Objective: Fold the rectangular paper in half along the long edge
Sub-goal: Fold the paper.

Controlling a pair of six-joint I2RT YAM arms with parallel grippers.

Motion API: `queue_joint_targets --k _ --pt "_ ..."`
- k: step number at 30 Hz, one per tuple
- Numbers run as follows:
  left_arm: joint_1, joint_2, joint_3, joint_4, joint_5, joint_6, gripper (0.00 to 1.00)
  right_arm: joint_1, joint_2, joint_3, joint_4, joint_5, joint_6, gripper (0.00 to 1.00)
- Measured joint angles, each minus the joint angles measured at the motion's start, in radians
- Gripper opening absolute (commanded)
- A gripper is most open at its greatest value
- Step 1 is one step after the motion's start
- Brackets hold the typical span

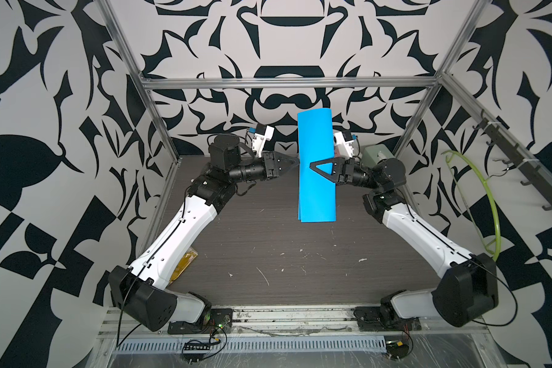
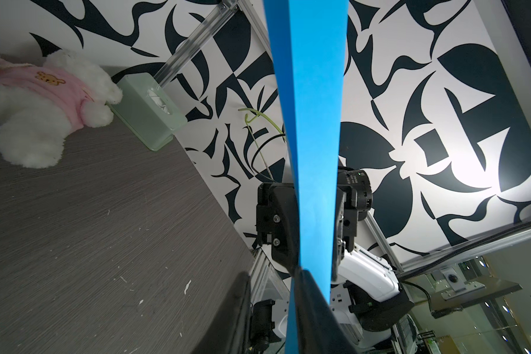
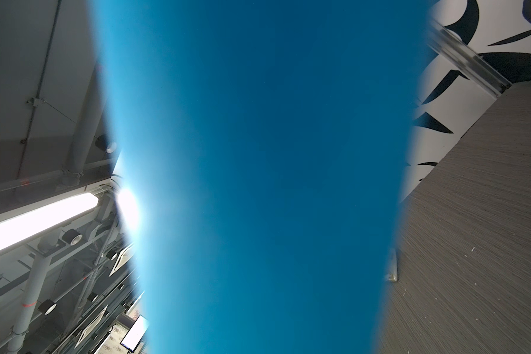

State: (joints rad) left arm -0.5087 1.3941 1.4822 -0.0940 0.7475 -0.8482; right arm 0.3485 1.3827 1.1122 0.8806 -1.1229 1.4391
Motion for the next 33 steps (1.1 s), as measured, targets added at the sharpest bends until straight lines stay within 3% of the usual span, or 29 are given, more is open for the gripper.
queue_joint_targets --k 9,33 --pt "0.032 -0.027 0.000 -0.004 0.000 0.001 0.31 0.000 0.001 0.000 0.000 0.000 -0.003 0.20" --pt "0.032 -0.009 -0.003 0.075 0.042 -0.074 0.31 0.000 0.004 0.000 0.032 -0.003 0.023 0.24"
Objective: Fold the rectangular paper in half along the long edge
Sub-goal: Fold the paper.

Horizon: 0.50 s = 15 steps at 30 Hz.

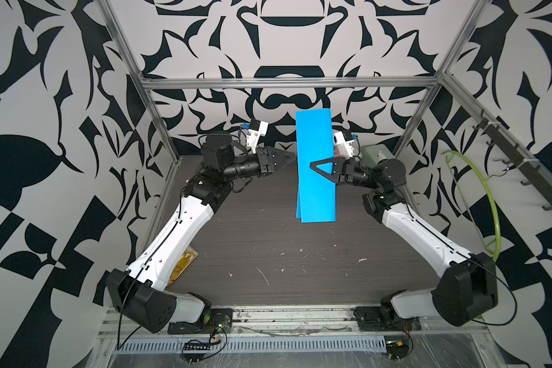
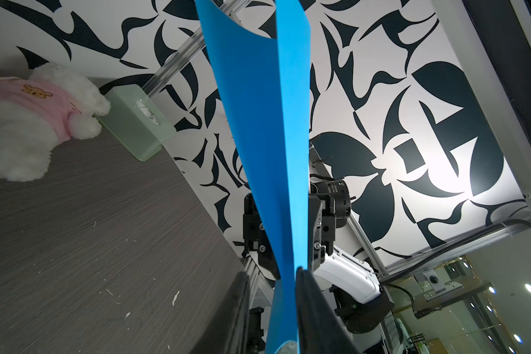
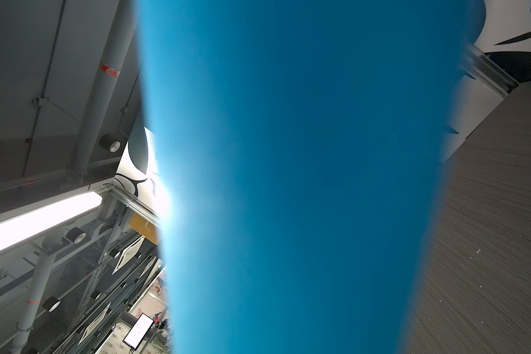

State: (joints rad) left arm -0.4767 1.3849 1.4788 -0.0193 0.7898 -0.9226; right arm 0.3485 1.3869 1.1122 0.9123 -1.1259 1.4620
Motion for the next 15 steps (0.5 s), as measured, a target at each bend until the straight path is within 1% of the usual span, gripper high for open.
queue_joint_targets --k 7,12,15 --pt "-0.015 0.014 0.000 0.000 0.001 -0.002 0.31 0.000 0.013 0.000 0.005 0.000 0.000 0.25" --pt "-0.016 0.015 0.000 0.000 0.001 -0.002 0.32 0.001 0.015 0.000 0.005 0.000 0.000 0.28" --pt "-0.016 0.015 0.000 0.000 0.001 -0.002 0.32 0.001 0.015 0.000 0.006 0.000 -0.001 0.28"
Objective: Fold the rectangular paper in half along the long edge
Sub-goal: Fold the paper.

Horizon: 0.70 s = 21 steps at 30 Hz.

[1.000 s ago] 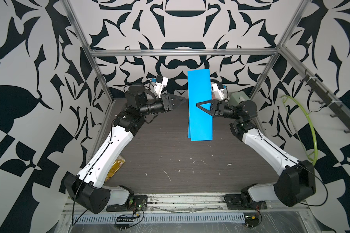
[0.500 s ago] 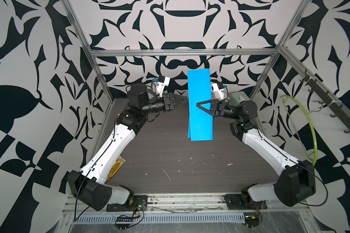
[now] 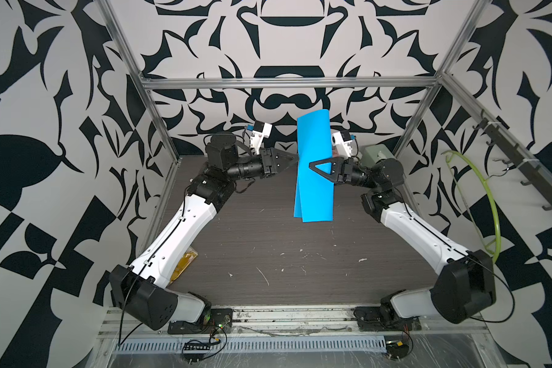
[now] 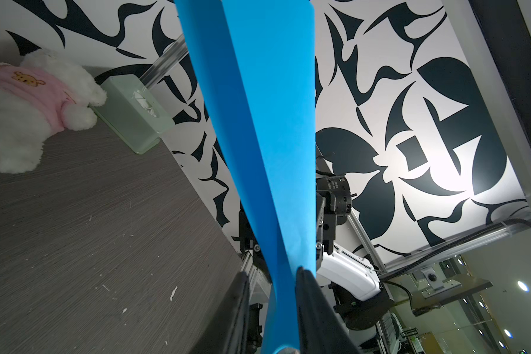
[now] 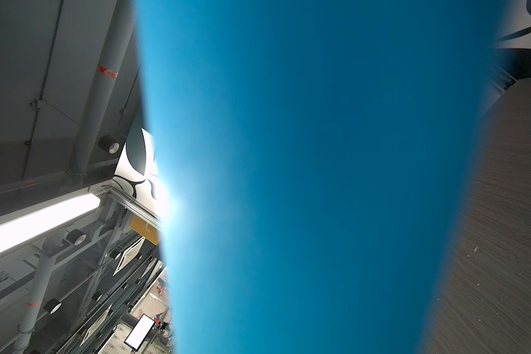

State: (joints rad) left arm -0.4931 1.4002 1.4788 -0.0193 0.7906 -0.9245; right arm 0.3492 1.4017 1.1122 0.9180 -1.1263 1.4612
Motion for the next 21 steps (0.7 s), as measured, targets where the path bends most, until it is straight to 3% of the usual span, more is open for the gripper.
queue_joint_targets --k 21 --pt "0.002 -0.010 -0.030 0.142 0.082 -0.083 0.38 0.000 0.000 0.000 0.021 -0.005 0.015 0.27"
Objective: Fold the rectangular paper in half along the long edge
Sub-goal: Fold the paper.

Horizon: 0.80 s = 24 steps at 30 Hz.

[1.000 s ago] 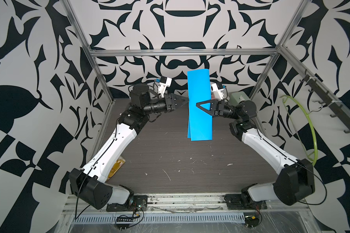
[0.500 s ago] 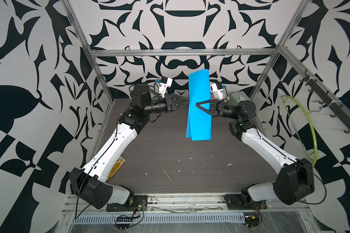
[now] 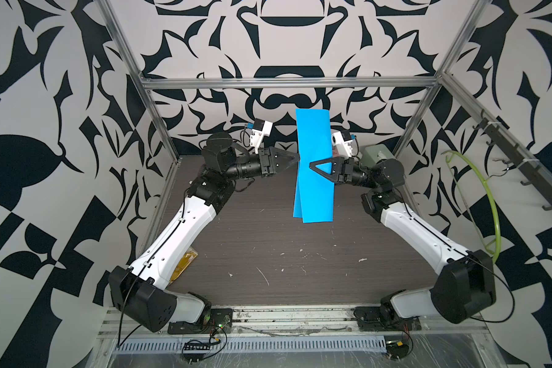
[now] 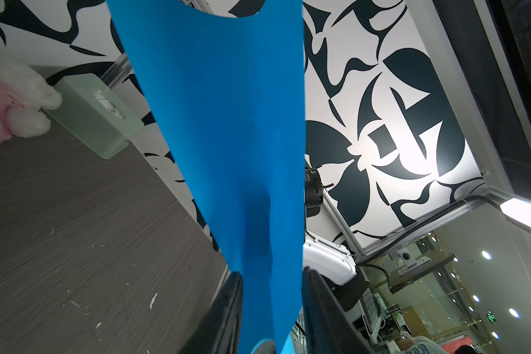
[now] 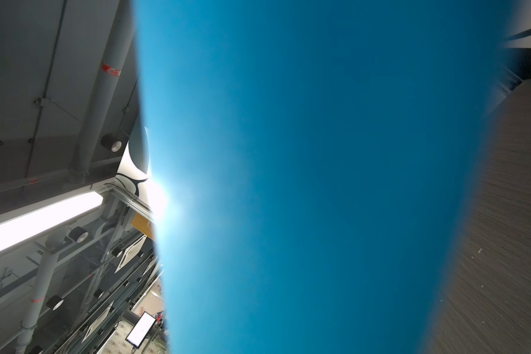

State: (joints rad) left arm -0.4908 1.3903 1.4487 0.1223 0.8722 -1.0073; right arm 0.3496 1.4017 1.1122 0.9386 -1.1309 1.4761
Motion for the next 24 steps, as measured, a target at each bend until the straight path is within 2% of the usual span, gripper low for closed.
queue_joint_targets --k 8,14,24 --pt "0.003 0.001 -0.001 0.007 0.004 -0.007 0.38 0.000 0.000 0.000 -0.002 0.000 0.000 0.28" --pt "0.016 -0.033 -0.001 -0.099 -0.033 0.066 0.38 0.000 0.000 0.000 -0.003 -0.002 -0.001 0.32" --pt "0.019 -0.044 0.000 -0.116 -0.041 0.080 0.38 0.004 -0.002 0.000 -0.046 -0.002 -0.032 0.38"
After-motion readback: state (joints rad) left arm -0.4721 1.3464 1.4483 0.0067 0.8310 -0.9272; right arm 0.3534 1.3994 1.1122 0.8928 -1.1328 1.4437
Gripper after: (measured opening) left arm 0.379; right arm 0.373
